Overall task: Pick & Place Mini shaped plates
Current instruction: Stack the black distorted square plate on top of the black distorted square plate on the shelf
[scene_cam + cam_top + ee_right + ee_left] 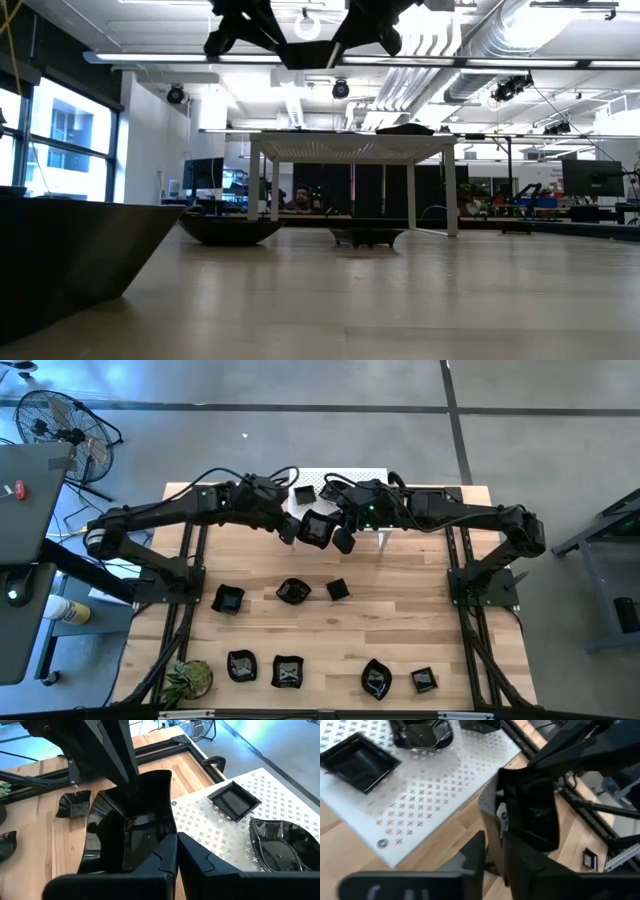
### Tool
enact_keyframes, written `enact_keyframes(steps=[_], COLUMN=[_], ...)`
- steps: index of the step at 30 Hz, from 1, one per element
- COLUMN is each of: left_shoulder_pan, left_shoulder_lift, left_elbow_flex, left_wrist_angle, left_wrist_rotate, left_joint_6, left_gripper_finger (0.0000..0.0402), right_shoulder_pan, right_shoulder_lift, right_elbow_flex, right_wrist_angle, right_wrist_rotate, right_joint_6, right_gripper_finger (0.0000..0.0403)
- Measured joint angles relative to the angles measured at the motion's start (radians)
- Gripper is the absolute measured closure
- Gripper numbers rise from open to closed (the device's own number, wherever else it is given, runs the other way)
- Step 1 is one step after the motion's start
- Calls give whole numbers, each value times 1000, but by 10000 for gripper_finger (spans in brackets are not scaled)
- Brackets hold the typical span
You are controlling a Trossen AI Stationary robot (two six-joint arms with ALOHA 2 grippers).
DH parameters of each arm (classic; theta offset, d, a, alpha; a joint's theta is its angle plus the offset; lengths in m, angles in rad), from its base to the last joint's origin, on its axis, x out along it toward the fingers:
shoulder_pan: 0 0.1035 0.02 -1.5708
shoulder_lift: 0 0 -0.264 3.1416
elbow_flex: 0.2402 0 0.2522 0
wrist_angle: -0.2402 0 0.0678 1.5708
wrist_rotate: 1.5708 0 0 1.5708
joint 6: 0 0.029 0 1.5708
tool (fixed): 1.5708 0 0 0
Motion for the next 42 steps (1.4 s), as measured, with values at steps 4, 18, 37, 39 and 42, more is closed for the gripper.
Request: enact_keyframes(steps=[4,18,37,39,42], left_shoulder_pan=[0,0,0,0,0], left_shoulder_lift=[-4,-105,-303,-329,-356], left_elbow_flex=[62,145,-413,-437,-451], left_wrist_angle=[-44,-58,637,640,624], left_wrist_rotate=[-21,-71,27,0,-23], left_joint_6=[43,205,236,230,223], left_gripper_finger=[285,333,400,400,400], right_shoulder_pan=[0,-162,-584,-613,-628], right_shoulder_lift=[0,-181,-282,-282,-282], right_elbow_flex=[0,0,-109,-140,-181], right_wrist_angle=[0,-126,-277,-261,-238], right_wrist_rotate=[0,-29,-282,-311,-313], right_joint_6=[5,88,68,86,82], right_gripper_finger=[400,401,400,401,398])
